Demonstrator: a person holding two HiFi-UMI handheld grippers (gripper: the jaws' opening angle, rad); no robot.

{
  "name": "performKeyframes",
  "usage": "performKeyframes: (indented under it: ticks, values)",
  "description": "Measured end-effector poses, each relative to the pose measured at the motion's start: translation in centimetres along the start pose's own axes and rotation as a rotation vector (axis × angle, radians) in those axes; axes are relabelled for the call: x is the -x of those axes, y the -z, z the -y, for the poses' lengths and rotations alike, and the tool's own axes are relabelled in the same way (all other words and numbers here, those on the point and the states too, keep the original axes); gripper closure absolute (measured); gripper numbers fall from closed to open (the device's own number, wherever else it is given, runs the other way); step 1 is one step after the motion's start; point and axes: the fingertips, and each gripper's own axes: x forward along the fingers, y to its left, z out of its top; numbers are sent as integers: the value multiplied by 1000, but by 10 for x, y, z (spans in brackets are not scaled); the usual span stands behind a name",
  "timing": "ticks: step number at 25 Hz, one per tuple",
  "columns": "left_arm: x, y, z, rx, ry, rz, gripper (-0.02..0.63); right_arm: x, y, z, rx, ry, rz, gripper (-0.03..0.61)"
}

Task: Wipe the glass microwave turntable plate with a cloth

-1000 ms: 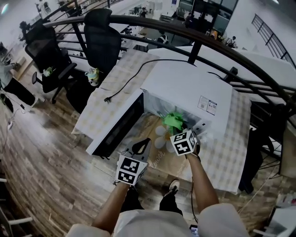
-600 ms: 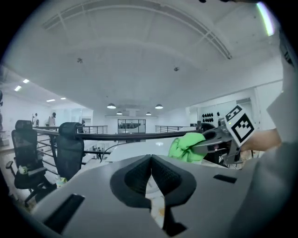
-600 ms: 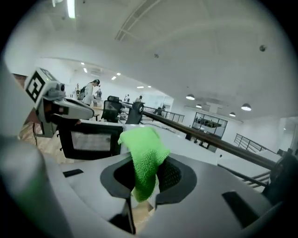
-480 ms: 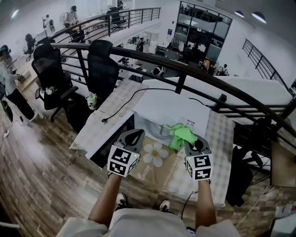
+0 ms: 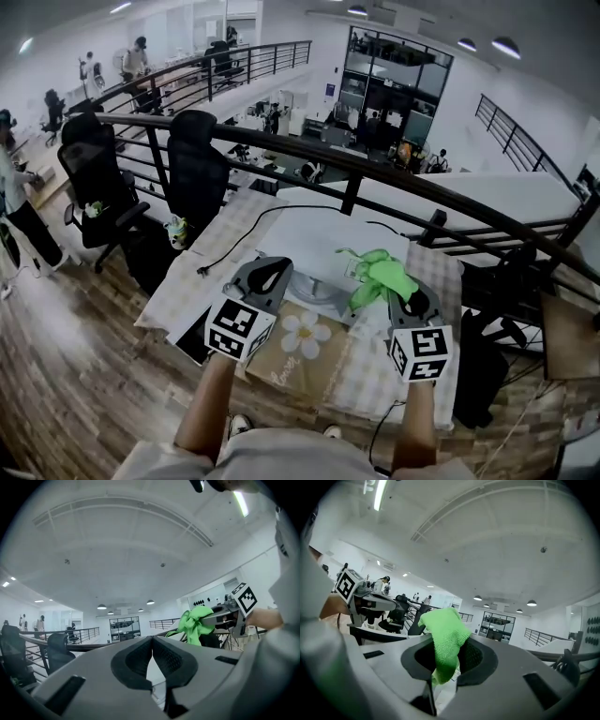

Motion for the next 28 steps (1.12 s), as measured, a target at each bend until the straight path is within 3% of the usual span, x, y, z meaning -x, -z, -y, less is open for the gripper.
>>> performKeyframes:
  ticks: [8, 28]
  values:
    - [-4, -8, 5, -24, 35, 17, 597, -3, -10, -11, 27, -24, 7, 497]
    - [-8, 3, 3, -43, 24, -17, 597, -21, 2, -21, 22, -54, -15, 497]
